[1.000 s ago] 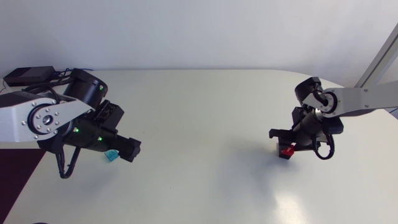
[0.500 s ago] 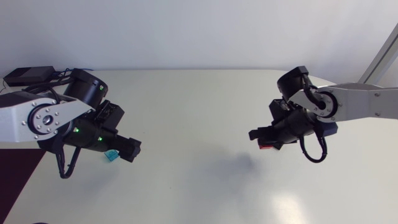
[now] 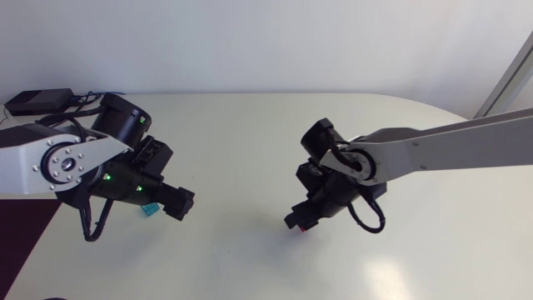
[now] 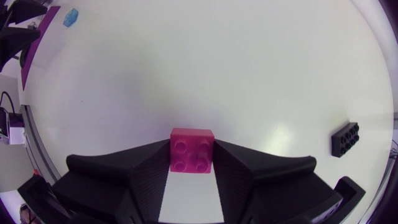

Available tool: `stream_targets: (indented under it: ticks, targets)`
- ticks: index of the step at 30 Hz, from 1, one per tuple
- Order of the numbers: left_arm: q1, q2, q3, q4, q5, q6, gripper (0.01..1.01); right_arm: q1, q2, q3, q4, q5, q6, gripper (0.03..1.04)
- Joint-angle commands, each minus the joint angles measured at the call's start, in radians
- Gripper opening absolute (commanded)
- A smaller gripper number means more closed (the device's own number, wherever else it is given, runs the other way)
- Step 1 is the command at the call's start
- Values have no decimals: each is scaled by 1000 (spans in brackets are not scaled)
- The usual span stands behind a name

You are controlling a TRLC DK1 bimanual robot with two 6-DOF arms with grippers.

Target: Sort duplo bricks by size, large to the right and small to the left

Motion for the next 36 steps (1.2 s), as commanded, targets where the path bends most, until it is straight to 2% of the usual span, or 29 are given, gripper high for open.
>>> stream_targets:
  ticks: [1, 2, 4, 5, 7, 10, 18, 26, 33, 36]
  targets:
    - [-22, 4, -17, 8, 10, 6, 959, 21, 51, 43, -19, -19, -23, 521]
    - [-30, 8, -17, 10, 10, 6, 959, 25, 64, 54, -27, -32, -25, 592]
    - [-51, 22, -17, 16, 16, 8, 959, 36, 77, 65, -37, -35, -25, 846]
    - [-62, 31, -17, 25, 21, 8, 959, 39, 77, 66, -42, -35, -25, 930]
    - [-80, 53, -9, 36, 33, 8, 959, 39, 65, 59, -42, -44, -25, 993]
    - [-120, 82, 15, 39, 50, 9, 959, 27, 16, 46, -42, -62, -25, 995]
    - [-258, 160, 143, 51, 123, 75, 956, -113, -196, -44, -40, -119, -60, 995]
    - [-387, 318, 254, 89, 131, 253, 959, -268, -347, -173, -56, -170, -189, 995]
    - [-429, 456, 350, 80, 131, 426, 957, -337, -430, -256, -60, -220, -264, 995]
    - [-441, 518, 416, 17, 131, 491, 954, -364, -446, -268, -68, -234, -295, 995]
